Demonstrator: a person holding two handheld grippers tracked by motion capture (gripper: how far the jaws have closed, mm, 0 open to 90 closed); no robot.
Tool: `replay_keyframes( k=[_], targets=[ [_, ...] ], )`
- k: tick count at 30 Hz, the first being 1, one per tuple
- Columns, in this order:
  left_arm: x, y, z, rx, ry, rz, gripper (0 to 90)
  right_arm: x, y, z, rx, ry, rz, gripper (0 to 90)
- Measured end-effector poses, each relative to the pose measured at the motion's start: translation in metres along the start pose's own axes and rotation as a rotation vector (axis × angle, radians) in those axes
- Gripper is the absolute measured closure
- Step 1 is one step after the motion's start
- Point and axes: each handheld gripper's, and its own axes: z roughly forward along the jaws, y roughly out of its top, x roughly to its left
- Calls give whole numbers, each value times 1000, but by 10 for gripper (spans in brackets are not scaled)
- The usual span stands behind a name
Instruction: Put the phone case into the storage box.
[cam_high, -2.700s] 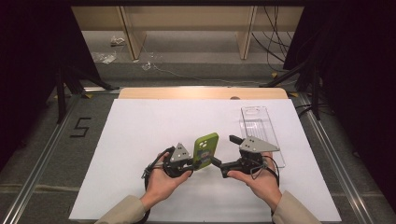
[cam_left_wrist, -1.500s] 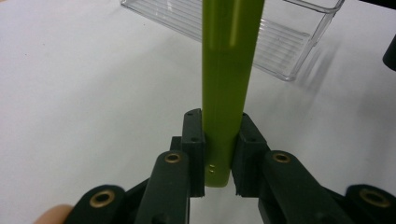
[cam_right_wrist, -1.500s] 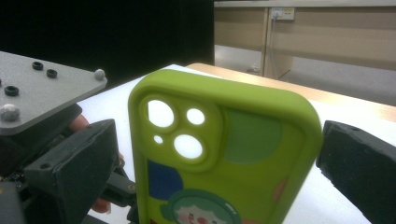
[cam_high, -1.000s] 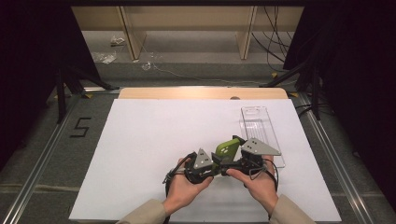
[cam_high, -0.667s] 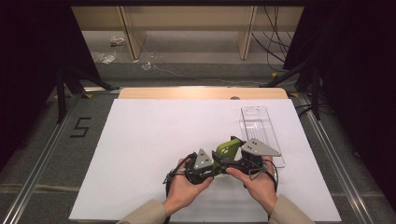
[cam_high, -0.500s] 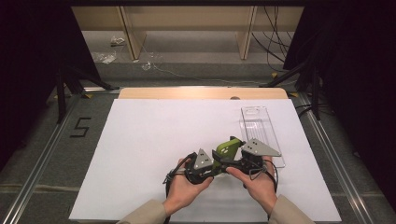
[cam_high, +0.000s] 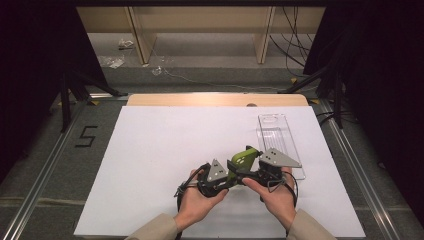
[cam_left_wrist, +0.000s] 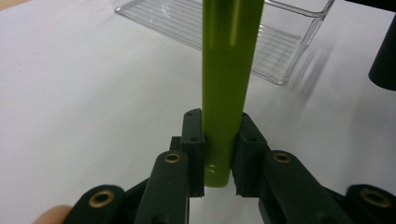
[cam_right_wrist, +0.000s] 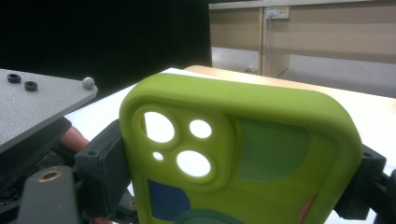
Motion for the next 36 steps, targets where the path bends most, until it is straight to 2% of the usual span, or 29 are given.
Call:
replay_keyframes(
  k=[13,20,22,28,36],
  targets=[
    [0,-1,0,-2,-1,-3,768,0,0,0,2,3,3,177],
    [1,0,-3,-10,-2,3,760,0,1,0,-6,5,12,180],
    [2,0,-4,-3,-2,16,747,0,1,0,-11,7,17,181],
    [5,-3,-9,-3,-12,44,559,-2,3,-2,-24,0,19,182],
    [11,-7,-22,-21,-57,88,224,-2,4,-3,-27,5,20,182]
  ],
)
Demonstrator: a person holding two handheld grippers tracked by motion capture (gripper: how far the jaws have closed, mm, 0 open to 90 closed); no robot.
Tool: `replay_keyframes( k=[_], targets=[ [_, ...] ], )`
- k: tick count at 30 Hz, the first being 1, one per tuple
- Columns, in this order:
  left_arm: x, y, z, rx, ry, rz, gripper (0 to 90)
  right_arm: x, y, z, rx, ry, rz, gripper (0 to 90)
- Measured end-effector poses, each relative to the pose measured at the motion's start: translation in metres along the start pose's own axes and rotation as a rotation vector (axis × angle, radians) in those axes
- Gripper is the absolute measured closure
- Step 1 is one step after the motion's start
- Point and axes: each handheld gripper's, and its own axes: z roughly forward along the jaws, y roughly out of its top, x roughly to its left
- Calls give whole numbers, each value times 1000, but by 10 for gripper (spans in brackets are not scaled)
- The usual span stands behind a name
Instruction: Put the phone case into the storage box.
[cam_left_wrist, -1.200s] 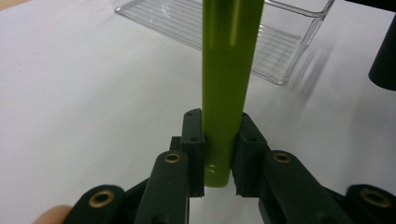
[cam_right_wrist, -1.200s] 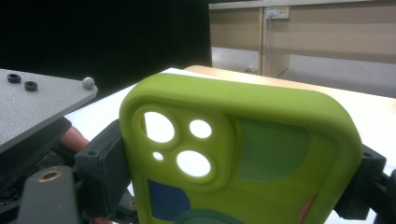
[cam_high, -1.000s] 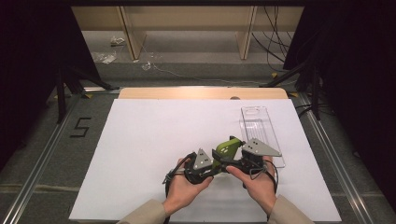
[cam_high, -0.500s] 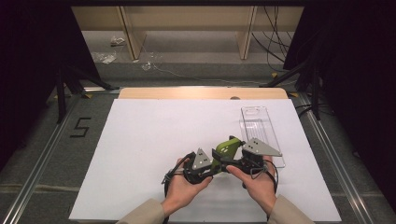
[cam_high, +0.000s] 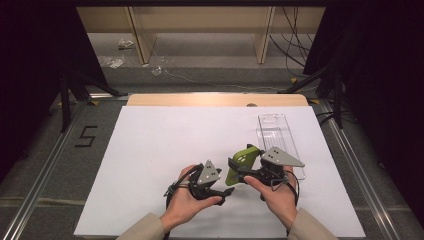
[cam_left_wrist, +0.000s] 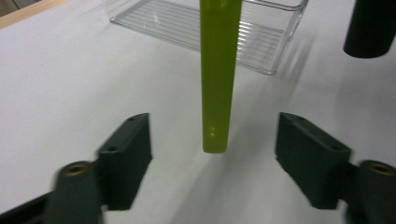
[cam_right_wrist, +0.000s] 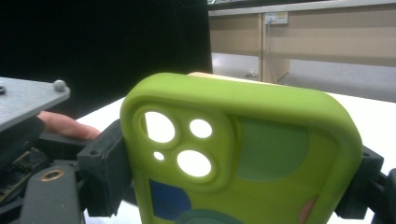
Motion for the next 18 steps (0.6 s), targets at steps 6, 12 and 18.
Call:
replay_keyframes(
  k=[6,12,18],
  targets=[
    [5,-4,-14,-9,-26,4,82,-1,1,-1,-3,-3,-3,182],
    [14,-10,-30,-21,-22,10,0,-2,2,-2,1,-3,0,182],
    [22,-17,-42,-26,-11,-6,0,-3,2,-2,2,-3,-2,182]
  ],
)
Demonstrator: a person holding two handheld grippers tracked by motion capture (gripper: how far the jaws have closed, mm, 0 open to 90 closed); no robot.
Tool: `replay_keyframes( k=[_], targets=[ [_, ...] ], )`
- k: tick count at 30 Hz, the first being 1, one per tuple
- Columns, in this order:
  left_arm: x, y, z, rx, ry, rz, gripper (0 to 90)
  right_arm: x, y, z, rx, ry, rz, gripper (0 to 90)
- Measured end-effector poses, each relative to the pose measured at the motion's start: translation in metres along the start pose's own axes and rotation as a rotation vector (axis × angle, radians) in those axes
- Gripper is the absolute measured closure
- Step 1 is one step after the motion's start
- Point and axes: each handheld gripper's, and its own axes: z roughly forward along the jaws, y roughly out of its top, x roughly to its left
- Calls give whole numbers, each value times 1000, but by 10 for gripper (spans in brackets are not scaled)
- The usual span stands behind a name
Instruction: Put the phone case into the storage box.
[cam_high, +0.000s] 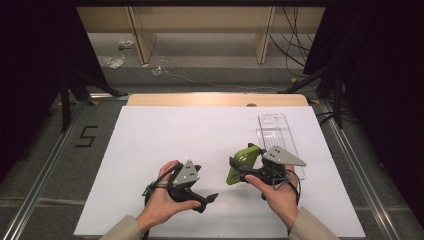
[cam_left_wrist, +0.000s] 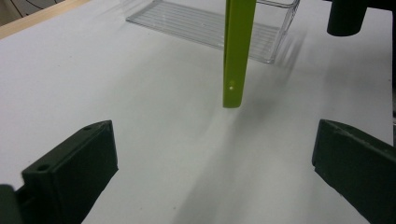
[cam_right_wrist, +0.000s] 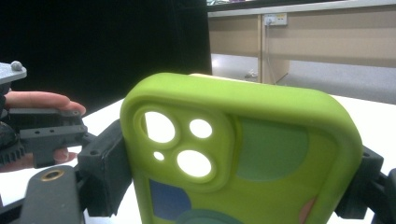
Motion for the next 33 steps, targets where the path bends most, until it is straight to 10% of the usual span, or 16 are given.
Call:
replay_keyframes(
  k=[33],
  targets=[
    [34,-40,-59,-71,105,-33,0,-3,3,-2,-4,6,-4,182]
  ],
)
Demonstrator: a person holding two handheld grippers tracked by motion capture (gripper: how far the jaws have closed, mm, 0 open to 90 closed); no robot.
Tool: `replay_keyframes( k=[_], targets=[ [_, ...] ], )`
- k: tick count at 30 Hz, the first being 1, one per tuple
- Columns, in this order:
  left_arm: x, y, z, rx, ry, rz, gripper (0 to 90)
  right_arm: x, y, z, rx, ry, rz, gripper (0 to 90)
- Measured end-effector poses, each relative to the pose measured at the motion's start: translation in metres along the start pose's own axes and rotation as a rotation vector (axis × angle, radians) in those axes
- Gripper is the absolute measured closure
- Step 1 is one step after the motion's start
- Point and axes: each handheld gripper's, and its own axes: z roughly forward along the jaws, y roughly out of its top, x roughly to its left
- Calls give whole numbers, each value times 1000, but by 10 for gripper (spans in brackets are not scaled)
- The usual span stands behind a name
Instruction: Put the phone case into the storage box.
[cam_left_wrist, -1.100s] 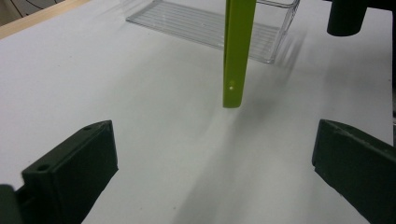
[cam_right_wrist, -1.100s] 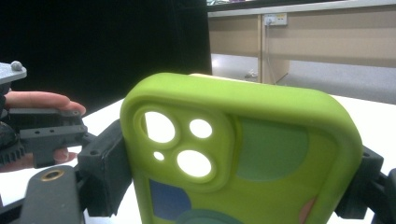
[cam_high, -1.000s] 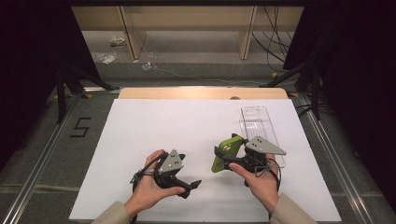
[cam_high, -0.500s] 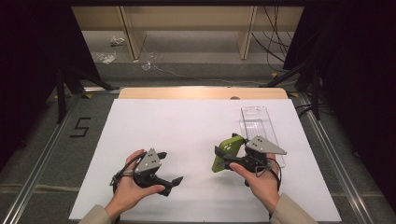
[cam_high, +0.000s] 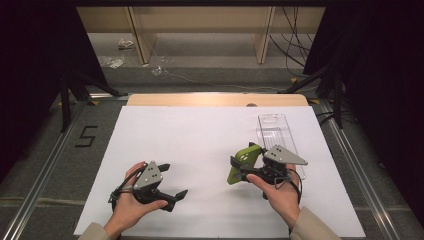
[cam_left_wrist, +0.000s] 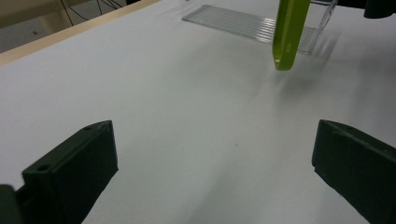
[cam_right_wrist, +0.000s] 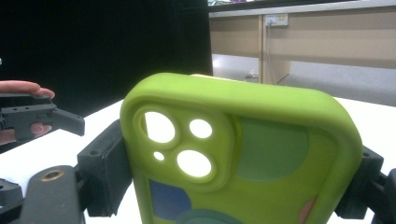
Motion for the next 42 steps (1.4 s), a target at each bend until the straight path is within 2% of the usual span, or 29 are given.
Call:
replay_keyframes(
  k=[16,20,31,38,42],
  targets=[
    [6,-6,-6,-17,14,-2,0,-2,3,0,-4,1,-3,182],
    [8,-6,-8,-32,34,5,0,-2,3,0,1,2,-3,182],
    [17,-8,-7,-53,61,-13,0,-2,3,0,0,2,-3,182],
    [28,-6,-4,-65,89,-21,1,-2,4,0,-3,3,-1,182],
    [29,-7,-2,-68,86,-28,4,-2,4,-1,-5,2,-2,182]
  ],
)
